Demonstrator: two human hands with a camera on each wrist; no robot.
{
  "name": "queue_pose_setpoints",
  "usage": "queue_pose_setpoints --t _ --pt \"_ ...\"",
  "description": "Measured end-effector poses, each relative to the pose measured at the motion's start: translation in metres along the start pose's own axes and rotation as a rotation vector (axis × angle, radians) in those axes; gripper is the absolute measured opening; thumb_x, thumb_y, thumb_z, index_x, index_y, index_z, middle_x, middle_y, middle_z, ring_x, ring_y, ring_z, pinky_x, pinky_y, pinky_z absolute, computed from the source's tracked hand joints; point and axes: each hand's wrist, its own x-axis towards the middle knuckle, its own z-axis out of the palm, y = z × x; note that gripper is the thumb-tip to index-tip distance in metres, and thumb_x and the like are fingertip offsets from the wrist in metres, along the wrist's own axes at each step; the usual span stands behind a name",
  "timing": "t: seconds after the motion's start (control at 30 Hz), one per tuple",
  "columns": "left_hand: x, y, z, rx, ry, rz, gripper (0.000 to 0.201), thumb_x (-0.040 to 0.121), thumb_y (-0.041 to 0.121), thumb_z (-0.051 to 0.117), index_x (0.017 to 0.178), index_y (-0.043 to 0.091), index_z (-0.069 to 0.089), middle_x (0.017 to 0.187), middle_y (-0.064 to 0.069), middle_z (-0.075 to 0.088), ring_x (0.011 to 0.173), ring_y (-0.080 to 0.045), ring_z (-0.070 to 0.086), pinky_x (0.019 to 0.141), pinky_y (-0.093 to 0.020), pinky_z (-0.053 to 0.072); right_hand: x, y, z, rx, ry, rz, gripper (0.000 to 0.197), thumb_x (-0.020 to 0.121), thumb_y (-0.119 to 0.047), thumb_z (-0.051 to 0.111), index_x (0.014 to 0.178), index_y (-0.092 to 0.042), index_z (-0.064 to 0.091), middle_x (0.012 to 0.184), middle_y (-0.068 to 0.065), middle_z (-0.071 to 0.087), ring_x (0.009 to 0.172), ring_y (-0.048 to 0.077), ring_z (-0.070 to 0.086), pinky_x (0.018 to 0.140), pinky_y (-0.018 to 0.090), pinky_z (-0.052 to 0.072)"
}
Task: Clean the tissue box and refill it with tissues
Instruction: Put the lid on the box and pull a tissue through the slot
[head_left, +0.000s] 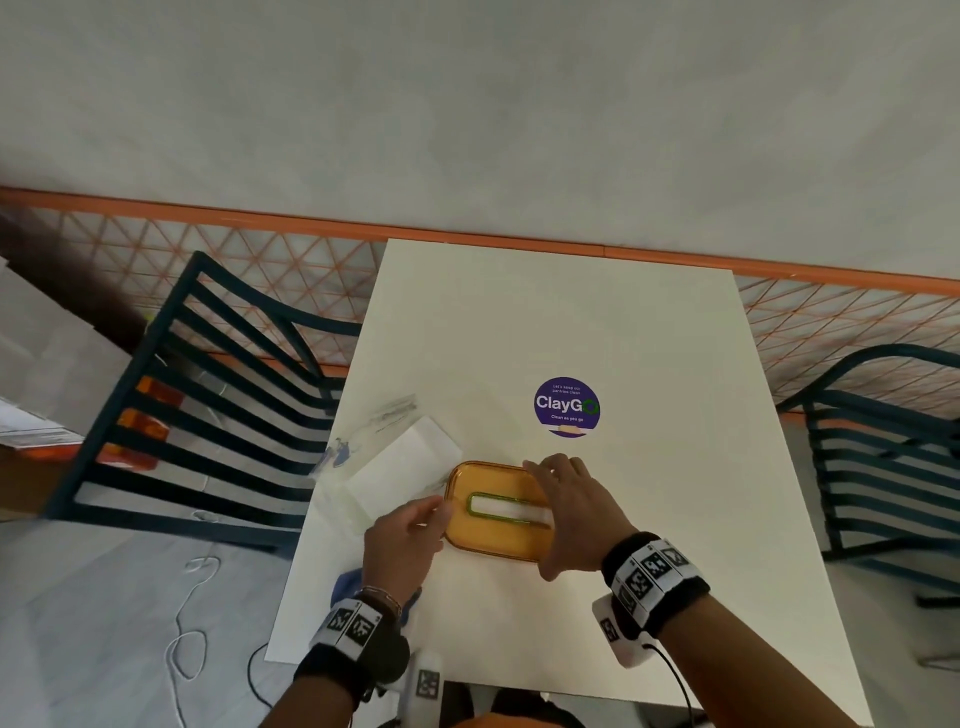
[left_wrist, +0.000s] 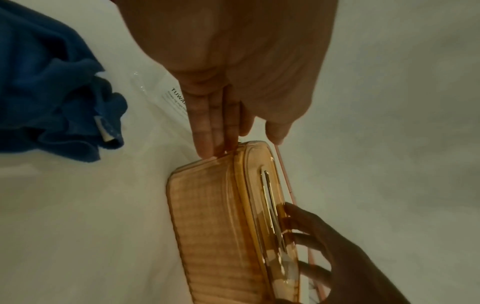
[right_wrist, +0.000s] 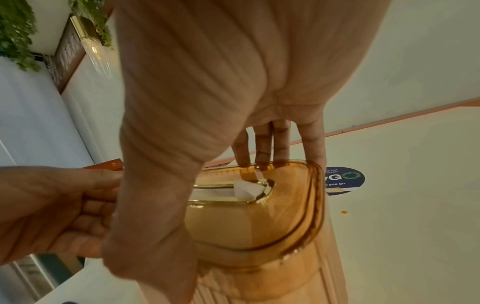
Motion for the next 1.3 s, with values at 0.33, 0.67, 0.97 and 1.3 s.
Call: queue_pose_setpoints --t 0.33,0.67,0.97,1.3 --pt "-0.002 0.003 0.005 0.079 -0.047 0.005 0.024 0.089 0.036 0.075 0.110 0.025 0.076 0.093 0.015 0.076 0.075 -0.008 0.074 0.078 -0.032 0.062 -0.002 0.025 -0.003 0.111 -0.009 0.036 0.105 0.062 -0.038 0.088 0.152 -0.033 0.035 0.145 -0.008 0.044 0.129 0.018 0.043 0.102 0.033 0.048" --pt "-0.005 0.022 0.020 0.489 -0.097 0.338 0.047 0.085 0.038 0.075 0.129 0.031 0.061 0.136 0.007 0.052 0.121 -0.011 0.054 0.094 -0.024 0.049 -0.034 0.036 0.017 0.099 0.331 0.037 0.029 0.073 -0.045 0.075 0.099 -0.035 0.074 0.123 -0.012 0.062 0.108 0.016 0.056 0.073 0.027 0.055" --pt "0.004 0.038 0.046 0.722 -0.096 0.666 0.029 0.079 0.046 0.076 0.104 0.033 0.077 0.132 0.003 0.062 0.125 -0.022 0.055 0.100 -0.042 0.050 -0.022 0.025 0.037 0.020 0.441 0.008 0.016 0.087 -0.023 0.052 0.079 -0.022 0.066 0.096 -0.004 0.066 0.085 0.020 0.053 0.072 0.031 0.050" --pt "0.015 0.049 0.044 0.810 -0.114 0.763 0.014 0.089 0.039 0.070 0.093 0.028 0.078 0.119 0.005 0.067 0.120 -0.017 0.056 0.095 -0.035 0.050 -0.024 0.031 0.028 0.186 0.458 0.161 0.005 0.090 -0.013 0.067 0.089 -0.018 0.066 0.093 -0.003 0.065 0.090 0.019 0.057 0.074 0.022 0.043"
